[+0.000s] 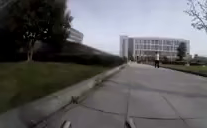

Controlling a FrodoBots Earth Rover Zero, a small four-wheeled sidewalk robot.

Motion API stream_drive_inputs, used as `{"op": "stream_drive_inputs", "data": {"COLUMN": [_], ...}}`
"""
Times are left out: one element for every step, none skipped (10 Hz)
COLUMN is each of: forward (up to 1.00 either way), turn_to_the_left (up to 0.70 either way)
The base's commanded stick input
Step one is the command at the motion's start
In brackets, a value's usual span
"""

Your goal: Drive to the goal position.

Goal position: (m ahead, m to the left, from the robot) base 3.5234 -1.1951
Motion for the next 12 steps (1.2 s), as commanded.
{"op": "stream_drive_inputs", "data": {"forward": [0.45, 0.45, 0.45, 0.45, 0.45, 0.45, 0.45, 0.45, 0.45, 0.45, 0.45, 0.45], "turn_to_the_left": [-0.27, -0.27, -0.27, -0.27, -0.27, -0.27, -0.21, -0.10, -0.01, 0.00, 0.00, 0.00]}}
